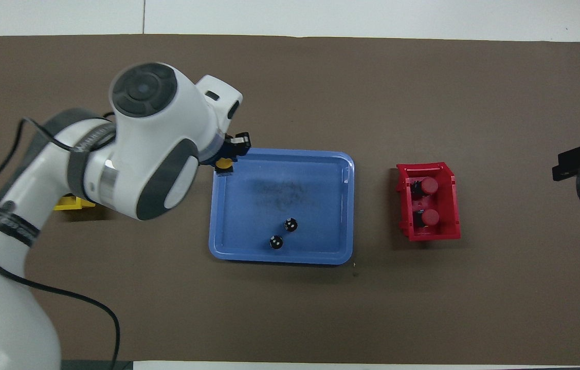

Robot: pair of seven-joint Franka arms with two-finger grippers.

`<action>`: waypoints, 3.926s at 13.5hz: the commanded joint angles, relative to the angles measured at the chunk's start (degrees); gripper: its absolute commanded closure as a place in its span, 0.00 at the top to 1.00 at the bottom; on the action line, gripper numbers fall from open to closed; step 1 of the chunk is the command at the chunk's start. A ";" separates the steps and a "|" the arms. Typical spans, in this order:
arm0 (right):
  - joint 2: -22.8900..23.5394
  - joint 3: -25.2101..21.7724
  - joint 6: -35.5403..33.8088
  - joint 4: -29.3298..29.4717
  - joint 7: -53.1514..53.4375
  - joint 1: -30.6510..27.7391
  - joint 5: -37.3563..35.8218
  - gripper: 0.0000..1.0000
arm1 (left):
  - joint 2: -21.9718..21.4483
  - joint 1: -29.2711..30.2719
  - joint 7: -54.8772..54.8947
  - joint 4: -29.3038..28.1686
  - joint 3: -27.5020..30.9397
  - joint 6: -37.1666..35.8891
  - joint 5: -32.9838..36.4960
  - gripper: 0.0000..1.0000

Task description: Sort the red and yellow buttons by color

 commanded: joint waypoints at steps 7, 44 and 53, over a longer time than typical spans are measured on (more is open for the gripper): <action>0.63 -0.19 -0.42 1.66 -1.34 0.97 -0.47 1.00 | -5.07 28.49 36.55 -2.36 -0.09 -0.84 -1.33 0.01; 0.63 -0.19 0.55 1.75 -3.28 1.76 -0.91 1.00 | -4.55 29.48 45.89 -10.52 0.00 8.23 1.90 1.00; 0.63 -0.19 0.37 1.75 -3.28 1.76 -0.91 1.00 | -13.86 25.53 40.96 1.91 -0.71 -18.98 7.45 1.00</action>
